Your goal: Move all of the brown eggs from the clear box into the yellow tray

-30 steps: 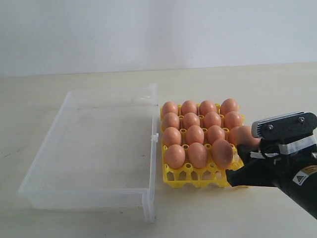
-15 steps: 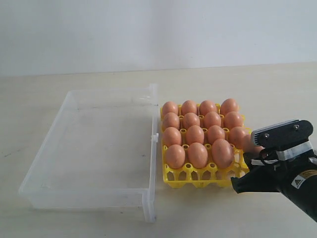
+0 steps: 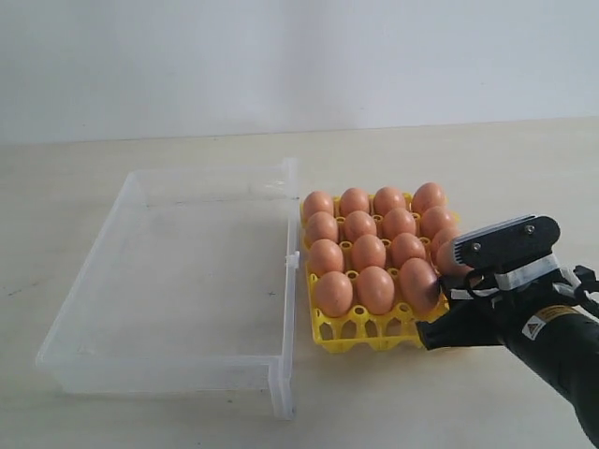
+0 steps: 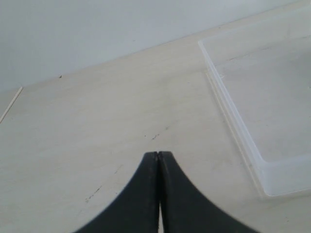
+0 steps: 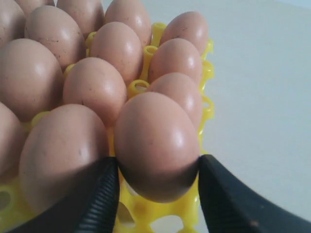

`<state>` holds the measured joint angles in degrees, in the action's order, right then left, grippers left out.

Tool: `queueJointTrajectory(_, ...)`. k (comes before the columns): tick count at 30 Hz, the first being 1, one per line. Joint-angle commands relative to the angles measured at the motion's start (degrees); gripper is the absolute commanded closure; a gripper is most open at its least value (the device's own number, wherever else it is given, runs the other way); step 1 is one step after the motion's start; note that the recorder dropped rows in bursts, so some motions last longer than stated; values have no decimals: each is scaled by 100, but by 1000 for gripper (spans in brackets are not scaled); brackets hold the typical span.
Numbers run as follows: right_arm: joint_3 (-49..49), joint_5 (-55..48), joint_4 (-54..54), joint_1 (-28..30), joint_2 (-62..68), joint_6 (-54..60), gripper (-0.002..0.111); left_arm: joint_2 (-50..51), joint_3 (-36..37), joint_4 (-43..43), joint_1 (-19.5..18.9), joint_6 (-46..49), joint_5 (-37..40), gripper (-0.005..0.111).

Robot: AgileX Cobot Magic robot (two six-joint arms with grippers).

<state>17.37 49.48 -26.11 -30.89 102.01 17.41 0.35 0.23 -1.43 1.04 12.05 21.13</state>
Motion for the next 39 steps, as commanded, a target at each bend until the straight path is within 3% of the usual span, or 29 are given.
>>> queueJointTrajectory(1,139,37,63,41,176,45,108,-35,-23,0,31,-30,-45,107)
queueJointTrajectory(8,128,37,63,41,189,45,108,-35,-23,0,31,-30,-45,107)
queueJointTrajectory(11,128,37,147,41,189,45,102,-35,-23,0,31,-30,-45,107)
queueJointTrajectory(15,102,37,147,41,189,45,78,-35,-23,0,31,-30,-45,107)
queueJointTrajectory(20,0,23,33,41,155,45,36,-35,-23,0,31,-30,-45,107)
queueJointTrajectory(22,-64,11,8,41,63,45,32,-35,-23,0,31,-30,-45,107)
queueJointTrajectory(30,-420,-77,-92,29,-950,56,40,-35,-23,0,31,-30,-45,107)
queueJointTrajectory(33,-431,-348,-69,29,-1619,97,57,-35,-23,0,31,-30,-45,107)
queueJointTrajectory(39,-355,-1000,-231,29,-2861,627,108,-35,-23,0,31,-30,-45,107)
